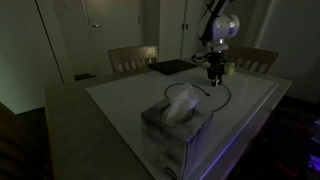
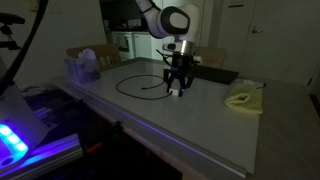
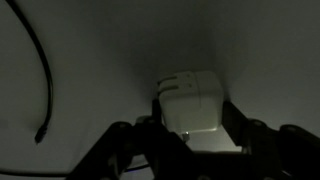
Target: Move the ends of the charger to the middle
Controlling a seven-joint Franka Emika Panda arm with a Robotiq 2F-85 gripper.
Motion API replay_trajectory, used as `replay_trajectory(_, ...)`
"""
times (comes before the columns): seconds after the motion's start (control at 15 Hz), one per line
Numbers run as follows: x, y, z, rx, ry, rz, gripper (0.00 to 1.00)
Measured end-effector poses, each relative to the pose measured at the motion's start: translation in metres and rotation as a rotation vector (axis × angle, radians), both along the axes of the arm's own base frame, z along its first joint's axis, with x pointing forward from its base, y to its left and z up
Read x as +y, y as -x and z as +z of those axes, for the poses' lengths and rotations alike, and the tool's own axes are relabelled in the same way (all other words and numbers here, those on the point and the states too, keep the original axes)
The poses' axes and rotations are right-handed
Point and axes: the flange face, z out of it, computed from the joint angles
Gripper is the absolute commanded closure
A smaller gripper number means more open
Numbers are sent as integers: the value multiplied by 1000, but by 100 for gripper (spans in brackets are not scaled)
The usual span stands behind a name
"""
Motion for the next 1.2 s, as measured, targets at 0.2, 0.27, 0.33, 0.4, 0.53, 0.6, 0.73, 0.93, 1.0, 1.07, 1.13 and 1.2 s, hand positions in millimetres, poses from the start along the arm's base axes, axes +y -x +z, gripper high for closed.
replay_trajectory(0.2,-5,2,3,-15,-9,29,73)
replay_trajectory(0.27,-5,2,4,-17,-14,40,73)
replay_trajectory(0.33,-4,2,4,-20,-17,52,73)
replay_trajectory(0.4,-1,1,4,-21,-20,69,73)
replay_trajectory(0.53,8,-1,4,-17,-17,122,73)
replay_trajectory(0.6,15,-1,5,-11,-12,158,73)
replay_trajectory(0.73,31,0,7,0,5,245,73)
replay_trajectory(0.93,56,-3,10,12,46,378,73)
replay_trajectory(1.0,66,-5,10,14,58,427,73)
replay_trajectory(1.07,77,-8,10,10,66,472,73)
replay_trajectory(1.13,86,-10,10,5,72,513,73)
replay_trajectory(1.2,96,-13,10,0,76,550,73)
